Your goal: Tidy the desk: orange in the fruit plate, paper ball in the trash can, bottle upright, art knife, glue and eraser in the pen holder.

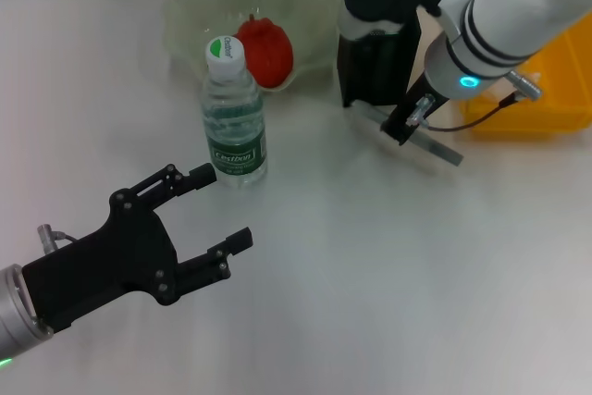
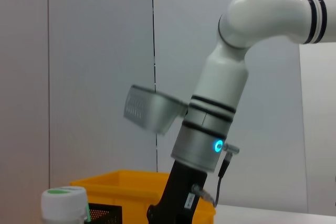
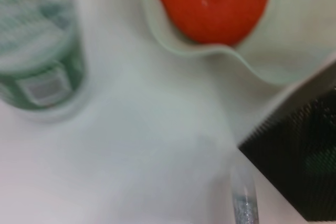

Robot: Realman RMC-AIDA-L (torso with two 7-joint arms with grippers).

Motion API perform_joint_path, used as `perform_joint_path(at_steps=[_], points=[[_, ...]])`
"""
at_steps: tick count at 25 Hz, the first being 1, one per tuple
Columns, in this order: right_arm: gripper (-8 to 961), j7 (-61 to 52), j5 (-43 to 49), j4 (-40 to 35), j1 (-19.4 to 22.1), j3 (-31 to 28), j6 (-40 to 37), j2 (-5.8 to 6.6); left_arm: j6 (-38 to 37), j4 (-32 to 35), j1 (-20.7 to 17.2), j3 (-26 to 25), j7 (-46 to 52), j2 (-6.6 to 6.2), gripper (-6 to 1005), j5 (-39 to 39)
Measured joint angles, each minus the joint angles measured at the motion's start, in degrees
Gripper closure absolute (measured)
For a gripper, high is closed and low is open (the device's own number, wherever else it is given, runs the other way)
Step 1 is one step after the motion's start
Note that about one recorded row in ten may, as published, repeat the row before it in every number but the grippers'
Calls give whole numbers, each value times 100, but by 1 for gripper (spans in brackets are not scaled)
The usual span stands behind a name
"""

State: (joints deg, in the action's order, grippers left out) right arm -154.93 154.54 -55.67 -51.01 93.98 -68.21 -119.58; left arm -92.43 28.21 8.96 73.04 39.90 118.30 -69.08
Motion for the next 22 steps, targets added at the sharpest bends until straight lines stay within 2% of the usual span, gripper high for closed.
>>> perform_joint_path(at_steps=[5, 8, 9, 10, 12, 14, 16, 18, 19, 20, 22], points=[[820, 139, -605, -1425, 470, -638, -779, 24, -13, 3, -9, 0, 0, 0, 213, 3], [821, 189, -758, -2335, 862, -1092, -957, 25, -14, 13, -9, 0, 0, 1, 213, 6], [821, 329, -840, -2926, 1249, -1238, -735, 24, -15, 15, -9, 0, 0, 1, 213, 8], [822, 329, -840, -2926, 1249, -1238, -735, 24, -16, 16, -9, 0, 0, 1, 213, 8], [823, 555, -1107, -3404, 1719, -1284, -214, 22, -20, 17, -8, 0, 0, 1, 213, 10], [823, 1023, -1767, -3717, 2267, -1278, 579, 21, -21, 14, -8, 0, 0, 1, 213, 10], [822, 1856, -2765, -3713, 2745, -1253, 1424, 17, -19, 12, -5, 0, 0, 1, 213, 9], [822, 2891, -3834, -3381, 2999, -1229, 2088, 15, -16, 10, 6, 0, 0, 0, 213, 8], [824, 4097, -5029, -2784, 3093, -1215, 2511, 11, -15, 10, 12, 0, 0, 0, 213, 9], [825, 4097, -5029, -2784, 3093, -1215, 2511, 11, -13, 10, 17, 1, 0, 1, 213, 9], [827, 5339, -6199, -2067, 3046, -1213, 2677, 5, -9, 9, 25, 0, 0, 1, 213, 10]])
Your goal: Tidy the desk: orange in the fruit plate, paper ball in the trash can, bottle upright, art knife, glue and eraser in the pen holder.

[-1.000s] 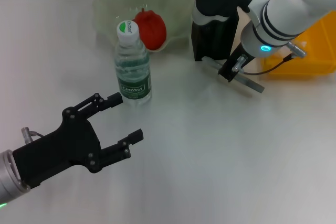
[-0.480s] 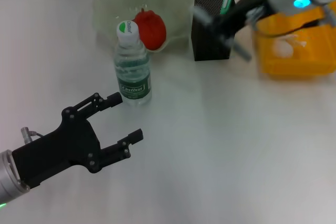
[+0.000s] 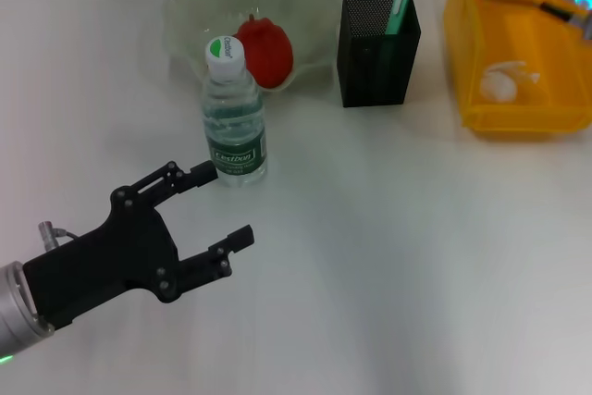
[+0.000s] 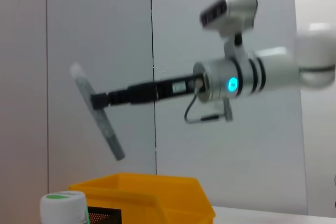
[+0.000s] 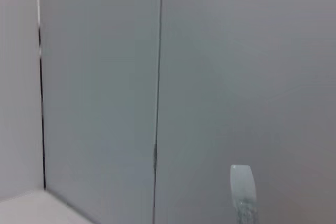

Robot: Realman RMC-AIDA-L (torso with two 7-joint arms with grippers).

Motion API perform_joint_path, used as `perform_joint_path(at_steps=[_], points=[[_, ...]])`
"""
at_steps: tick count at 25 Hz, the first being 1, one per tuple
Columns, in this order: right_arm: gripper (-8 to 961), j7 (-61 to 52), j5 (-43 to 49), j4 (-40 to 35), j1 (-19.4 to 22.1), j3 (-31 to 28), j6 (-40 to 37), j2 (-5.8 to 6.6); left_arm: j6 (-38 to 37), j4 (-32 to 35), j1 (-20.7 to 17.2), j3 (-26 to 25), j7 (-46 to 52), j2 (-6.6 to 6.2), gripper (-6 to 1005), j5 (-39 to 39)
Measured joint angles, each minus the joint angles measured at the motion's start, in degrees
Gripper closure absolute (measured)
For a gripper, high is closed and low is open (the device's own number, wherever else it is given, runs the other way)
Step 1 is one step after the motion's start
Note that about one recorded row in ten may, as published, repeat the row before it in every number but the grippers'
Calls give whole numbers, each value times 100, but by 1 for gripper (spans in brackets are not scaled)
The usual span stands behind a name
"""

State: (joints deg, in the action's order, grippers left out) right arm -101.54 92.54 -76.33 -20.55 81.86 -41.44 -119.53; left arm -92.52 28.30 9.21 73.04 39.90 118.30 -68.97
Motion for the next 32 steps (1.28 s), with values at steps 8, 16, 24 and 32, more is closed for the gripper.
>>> perform_joint_path(at_steps=[8, 16, 24, 32], points=[[828, 3696, -3413, 2918, -713, -54, -175, 9, 0, 0, -5, 0, 0, -4, 213, 0], [826, 4914, -4454, 4491, -1260, -89, -294, 9, -7, 23, -22, 0, 0, -9, 213, -2], [812, 5590, -4829, 5038, -1288, -92, -684, -13, 0, 0, 16, 0, 0, -10, 212, -2], [543, 5865, -5011, 5055, -931, -439, -1465, -3, -4, 32, 28, 0, 0, -10, 212, -2]])
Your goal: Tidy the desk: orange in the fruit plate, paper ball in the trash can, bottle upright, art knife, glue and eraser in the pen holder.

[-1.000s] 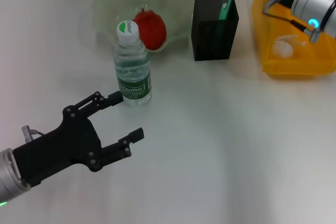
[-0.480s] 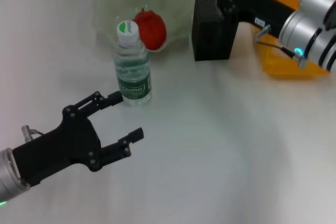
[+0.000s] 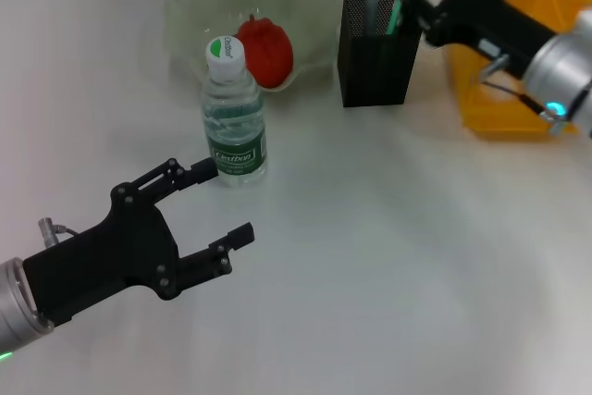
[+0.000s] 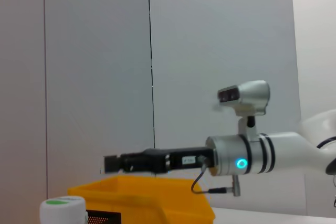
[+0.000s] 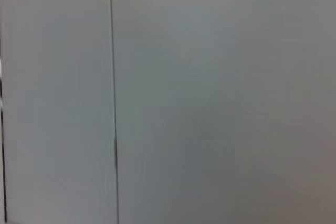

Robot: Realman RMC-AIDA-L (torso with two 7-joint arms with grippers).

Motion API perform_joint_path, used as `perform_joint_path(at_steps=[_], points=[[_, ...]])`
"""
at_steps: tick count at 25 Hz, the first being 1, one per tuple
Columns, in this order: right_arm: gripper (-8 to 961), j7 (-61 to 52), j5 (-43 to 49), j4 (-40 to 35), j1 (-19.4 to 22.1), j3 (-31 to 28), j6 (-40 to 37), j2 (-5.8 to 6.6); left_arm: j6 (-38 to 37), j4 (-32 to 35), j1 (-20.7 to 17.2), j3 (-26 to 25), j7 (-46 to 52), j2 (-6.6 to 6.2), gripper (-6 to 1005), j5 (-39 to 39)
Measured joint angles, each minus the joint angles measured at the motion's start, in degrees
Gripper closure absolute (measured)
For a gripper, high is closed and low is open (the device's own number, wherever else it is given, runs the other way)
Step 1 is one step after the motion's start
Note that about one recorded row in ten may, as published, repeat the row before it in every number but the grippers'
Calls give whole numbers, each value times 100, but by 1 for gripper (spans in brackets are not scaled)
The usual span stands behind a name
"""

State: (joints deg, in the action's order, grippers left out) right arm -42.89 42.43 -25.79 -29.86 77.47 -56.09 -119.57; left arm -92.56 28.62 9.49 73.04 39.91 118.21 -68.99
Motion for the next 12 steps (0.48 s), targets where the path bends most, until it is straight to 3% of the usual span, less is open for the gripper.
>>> perform_joint_path(at_steps=[5, 9, 12], points=[[429, -742, 278, -515, 700, -275, -1321, 121, -64, 19, 6, 0, 67, -31, 212, -3], [337, -1791, 1889, -1168, 1220, -458, -2515, 385, -157, 21, 76, 39, 274, -88, 212, -40], [268, -2113, 3409, -1435, 1383, -884, -3366, 445, -180, 28, 226, 41, 559, -135, 212, -264]])
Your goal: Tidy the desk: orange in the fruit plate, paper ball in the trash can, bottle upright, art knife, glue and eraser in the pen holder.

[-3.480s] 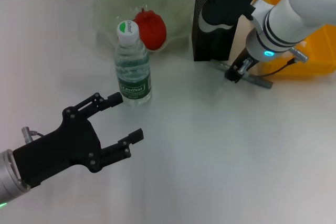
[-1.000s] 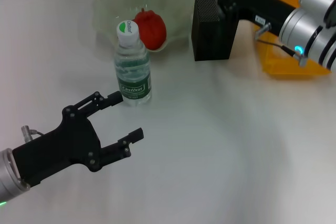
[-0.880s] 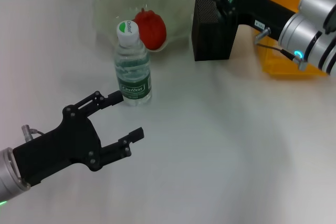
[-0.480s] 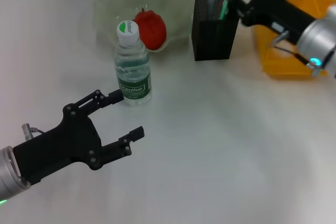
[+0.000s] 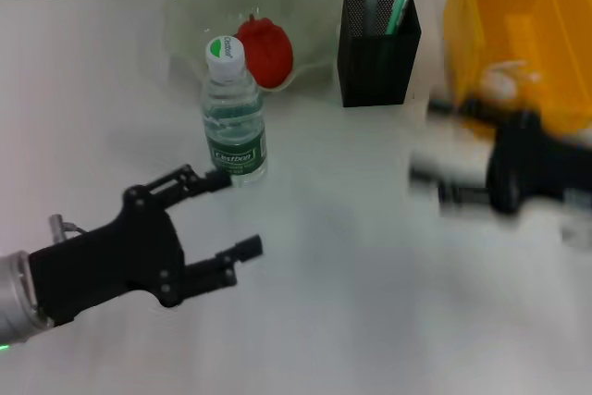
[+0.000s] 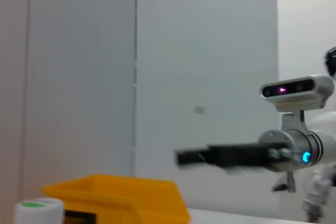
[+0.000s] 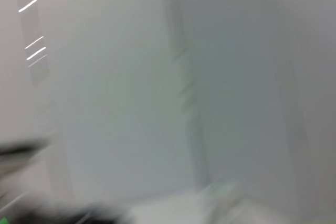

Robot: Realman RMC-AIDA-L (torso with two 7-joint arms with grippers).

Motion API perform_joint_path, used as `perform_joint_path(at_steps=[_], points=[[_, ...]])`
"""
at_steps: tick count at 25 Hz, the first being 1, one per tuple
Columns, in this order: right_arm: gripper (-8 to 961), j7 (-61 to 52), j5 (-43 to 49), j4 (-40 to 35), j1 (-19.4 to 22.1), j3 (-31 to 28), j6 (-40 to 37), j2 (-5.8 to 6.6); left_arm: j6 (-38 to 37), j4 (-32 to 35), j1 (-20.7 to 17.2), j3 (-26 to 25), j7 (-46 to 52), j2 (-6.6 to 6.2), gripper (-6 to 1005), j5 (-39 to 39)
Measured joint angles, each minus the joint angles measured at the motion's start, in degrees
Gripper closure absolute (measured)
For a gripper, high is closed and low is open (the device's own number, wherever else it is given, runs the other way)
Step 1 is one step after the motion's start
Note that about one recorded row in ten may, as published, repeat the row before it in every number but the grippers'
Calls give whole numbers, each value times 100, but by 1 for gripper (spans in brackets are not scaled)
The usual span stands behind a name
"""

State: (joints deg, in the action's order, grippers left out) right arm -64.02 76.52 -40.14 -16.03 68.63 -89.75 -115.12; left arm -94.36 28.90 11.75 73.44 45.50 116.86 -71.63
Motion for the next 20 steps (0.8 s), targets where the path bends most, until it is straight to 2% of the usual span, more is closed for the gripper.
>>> perform_joint_path(at_steps=[3, 6, 8, 10, 14, 20], points=[[209, -112, 1290, -118, 77, -405, -552, -43, -4, 4, 135, -15, 265, -13, 212, -224], [156, -77, 1983, -156, 144, -578, -667, -136, -1, 8, 273, -25, 533, -18, 212, -444], [138, 37, 2151, -162, 185, -597, -623, -187, 123, 11, 646, -37, 1202, -20, 212, -1082], [138, 199, 2213, -154, 234, -620, -572, -252, 227, 10, 743, -42, 1300, 12, 212, -1278], [139, 433, 2226, -151, 334, -678, -462, -375, 275, 10, 733, -48, 1269, 38, 209, -1298], [138, 485, 2201, -97, 392, -744, -440, -394, 286, 56, 668, -50, 1298, 30, 208, -1301]])
